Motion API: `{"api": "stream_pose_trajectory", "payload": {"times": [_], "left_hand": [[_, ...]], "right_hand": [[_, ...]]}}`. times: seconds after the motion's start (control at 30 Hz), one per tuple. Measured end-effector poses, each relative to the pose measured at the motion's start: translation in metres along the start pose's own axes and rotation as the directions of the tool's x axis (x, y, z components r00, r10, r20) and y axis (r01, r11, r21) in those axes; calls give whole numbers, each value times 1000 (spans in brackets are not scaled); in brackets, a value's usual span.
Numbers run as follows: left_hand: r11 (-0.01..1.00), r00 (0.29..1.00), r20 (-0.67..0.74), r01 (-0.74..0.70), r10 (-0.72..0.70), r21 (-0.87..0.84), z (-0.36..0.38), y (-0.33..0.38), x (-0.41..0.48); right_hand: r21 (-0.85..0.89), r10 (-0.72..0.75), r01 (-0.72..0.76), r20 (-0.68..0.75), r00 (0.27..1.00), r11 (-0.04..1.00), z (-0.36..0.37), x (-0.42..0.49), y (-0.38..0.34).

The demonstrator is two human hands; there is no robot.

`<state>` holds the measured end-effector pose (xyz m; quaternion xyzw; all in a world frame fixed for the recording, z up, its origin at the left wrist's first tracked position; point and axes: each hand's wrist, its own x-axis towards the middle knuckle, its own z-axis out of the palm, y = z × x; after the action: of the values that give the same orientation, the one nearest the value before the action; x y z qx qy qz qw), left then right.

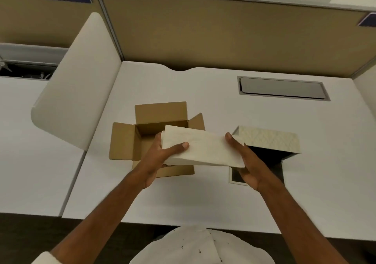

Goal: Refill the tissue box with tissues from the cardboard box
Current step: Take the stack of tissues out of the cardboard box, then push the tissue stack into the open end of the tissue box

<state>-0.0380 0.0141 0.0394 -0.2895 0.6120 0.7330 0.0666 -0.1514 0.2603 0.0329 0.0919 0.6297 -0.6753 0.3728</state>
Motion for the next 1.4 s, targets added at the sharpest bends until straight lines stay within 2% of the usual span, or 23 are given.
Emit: {"api": "stream_pose_trajectory", "payload": {"times": [0.07,0.17,0.27,0.33,0.43,0.53,0.63,0.7,0.8,0.9,0.97,1.07,1.2,1.4], "left_hand": [[997,998,54,13,-17,71,18,-2,-3],[987,962,251,76,-110,139,42,-4,-4],[976,911,351,208,-216,61,61,-10,2],[959,883,374,269,-282,89,76,-13,5],[953,893,359,199,-273,230,100,-22,12],[967,923,333,125,-195,220,113,-35,20],[970,892,408,110,-192,216,114,-49,23],[956,880,444,39,-171,291,112,-63,25],[918,862,490,-83,-130,388,108,-84,29],[912,849,510,-93,-138,401,111,-97,33],[917,854,491,-47,-169,397,118,-102,38],[927,880,405,94,-248,364,136,-101,51],[950,903,336,187,-266,250,165,-101,70],[960,937,218,280,-274,6,213,-106,95]], "right_hand": [[-3,1,-1,5,1000,1000,-22,-13,6],[-24,-2,2,10,1000,1000,-57,-29,13],[-53,-1,4,47,999,999,-84,-46,20],[-56,-16,17,26,1000,998,-98,-54,27],[-53,-37,36,-14,999,998,-117,-63,38],[-21,-66,65,-40,997,998,-129,-66,48],[-14,-120,120,-103,987,993,-134,-66,63],[-63,-152,144,-156,976,988,-140,-65,75],[-196,-152,124,-133,979,973,-151,-63,96],[-233,-144,115,-111,983,966,-163,-57,116],[-224,-136,103,-138,981,969,-168,-52,122],[-137,-59,32,-204,977,990,-176,-39,117],[-87,-36,23,-142,989,996,-188,-22,94],[-72,-35,25,-138,990,997,-220,11,64]]}}
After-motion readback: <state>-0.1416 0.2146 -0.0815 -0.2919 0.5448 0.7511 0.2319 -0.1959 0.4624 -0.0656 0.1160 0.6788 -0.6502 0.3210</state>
